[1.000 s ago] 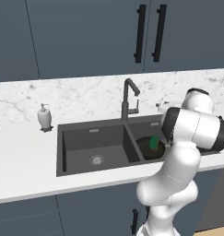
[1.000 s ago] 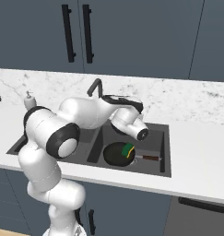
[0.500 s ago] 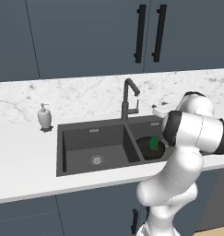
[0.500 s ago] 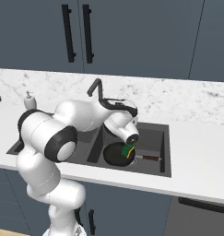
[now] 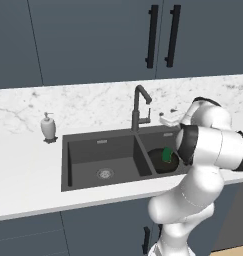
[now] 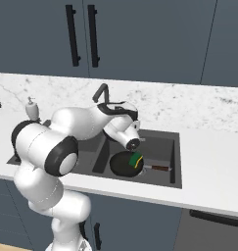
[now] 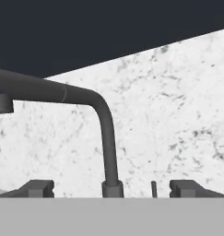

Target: Pick the pan and sponge and place them into the sink. Then turn on the water.

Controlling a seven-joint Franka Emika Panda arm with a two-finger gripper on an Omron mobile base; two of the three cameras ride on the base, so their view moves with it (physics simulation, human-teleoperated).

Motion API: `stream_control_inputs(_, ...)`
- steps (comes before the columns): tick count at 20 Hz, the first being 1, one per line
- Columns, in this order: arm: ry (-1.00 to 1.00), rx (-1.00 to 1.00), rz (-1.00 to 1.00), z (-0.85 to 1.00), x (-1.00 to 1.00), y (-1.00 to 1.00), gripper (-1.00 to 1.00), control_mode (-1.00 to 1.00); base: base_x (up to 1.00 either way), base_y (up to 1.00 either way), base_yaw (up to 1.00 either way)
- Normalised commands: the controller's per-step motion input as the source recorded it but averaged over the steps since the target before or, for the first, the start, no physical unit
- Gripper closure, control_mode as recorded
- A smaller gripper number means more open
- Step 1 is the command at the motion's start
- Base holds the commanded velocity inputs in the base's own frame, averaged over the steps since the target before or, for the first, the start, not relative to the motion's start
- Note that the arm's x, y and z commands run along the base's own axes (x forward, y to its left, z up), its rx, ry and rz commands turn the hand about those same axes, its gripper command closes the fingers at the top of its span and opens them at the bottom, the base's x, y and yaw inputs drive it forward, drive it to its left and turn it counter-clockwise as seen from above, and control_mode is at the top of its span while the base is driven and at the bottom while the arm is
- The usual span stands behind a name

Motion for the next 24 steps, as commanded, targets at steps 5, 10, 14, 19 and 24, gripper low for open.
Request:
stream_control_inputs(5, 0.01, -0.01, 0.00, -0.06, 0.32, 0.13, -1.00, -1.00, 0.00, 0.00, 0.00)
stream_control_inputs(10, 0.04, -0.02, 0.02, -0.20, 0.49, 0.22, -1.00, -1.00, 0.00, 0.00, 0.00)
stream_control_inputs(14, 0.01, 0.00, 0.04, -0.22, 0.41, 0.04, -1.00, -1.00, 0.00, 0.00, 0.00)
stream_control_inputs(19, 0.00, 0.00, 0.05, -0.18, 0.23, 0.00, -1.00, -1.00, 0.00, 0.00, 0.00)
stream_control_inputs(24, 0.00, 0.00, 0.04, -0.29, 0.22, 0.00, -1.00, -1.00, 0.00, 0.00, 0.00)
